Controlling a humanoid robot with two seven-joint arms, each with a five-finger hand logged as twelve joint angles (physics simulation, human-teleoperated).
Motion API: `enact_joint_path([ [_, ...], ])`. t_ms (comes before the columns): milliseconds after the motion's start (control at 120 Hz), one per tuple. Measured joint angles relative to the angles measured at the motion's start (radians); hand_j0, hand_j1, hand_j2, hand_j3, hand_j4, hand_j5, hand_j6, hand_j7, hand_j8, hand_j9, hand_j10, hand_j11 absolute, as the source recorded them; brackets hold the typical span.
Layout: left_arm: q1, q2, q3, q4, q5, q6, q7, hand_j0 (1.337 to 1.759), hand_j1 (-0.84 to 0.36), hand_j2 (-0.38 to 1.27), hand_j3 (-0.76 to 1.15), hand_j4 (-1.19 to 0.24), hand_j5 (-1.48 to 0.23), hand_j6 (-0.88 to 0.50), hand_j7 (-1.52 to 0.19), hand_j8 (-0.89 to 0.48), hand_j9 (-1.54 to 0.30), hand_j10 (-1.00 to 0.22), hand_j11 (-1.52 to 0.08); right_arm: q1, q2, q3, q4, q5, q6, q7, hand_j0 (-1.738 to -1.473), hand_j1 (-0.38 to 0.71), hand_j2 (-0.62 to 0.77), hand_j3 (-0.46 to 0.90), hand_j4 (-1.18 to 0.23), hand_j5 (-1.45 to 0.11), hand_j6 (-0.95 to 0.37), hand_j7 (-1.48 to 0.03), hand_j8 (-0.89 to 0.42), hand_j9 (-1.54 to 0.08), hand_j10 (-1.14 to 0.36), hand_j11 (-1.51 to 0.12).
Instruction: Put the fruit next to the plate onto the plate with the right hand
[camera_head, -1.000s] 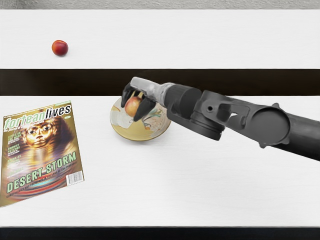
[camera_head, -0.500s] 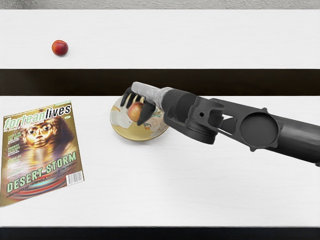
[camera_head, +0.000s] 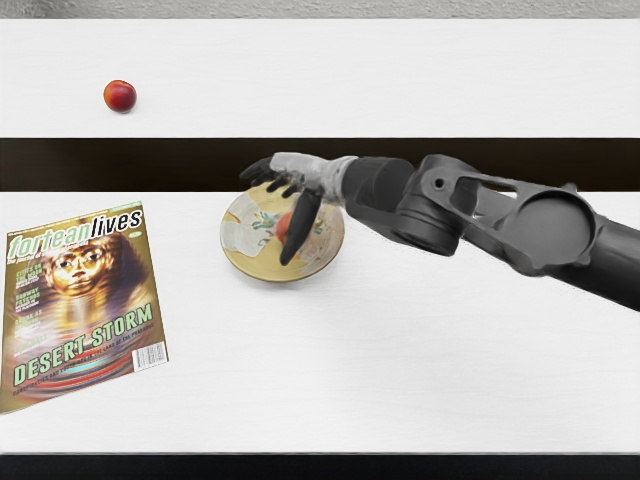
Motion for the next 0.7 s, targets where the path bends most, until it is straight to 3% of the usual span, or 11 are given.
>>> enact_joint_path([
  [433,0.000,0.000,0.000,0.000,0.000,0.000,0.000,1.658,0.07,0.05,0.00,-0.23,-0.30,-0.23,-0.30,-0.23,-0.30,-0.23,-0.30,-0.187,-0.253,0.323,0.009,0.572,0.500,0.000,-1.658,-0.28,-0.01,0.00,-0.06,-0.07,-0.06,-0.07,-0.05,-0.07,-0.06,-0.07],
  [700,0.000,0.000,0.000,0.000,0.000,0.000,0.000,1.658,0.07,0.05,0.00,-0.23,-0.30,-0.23,-0.30,-0.23,-0.30,-0.23,-0.30,-0.353,-0.483,0.366,-0.016,0.916,0.581,0.000,-1.658,-0.30,-0.01,0.00,-0.04,-0.06,-0.04,-0.06,-0.04,-0.06,-0.04,-0.06],
])
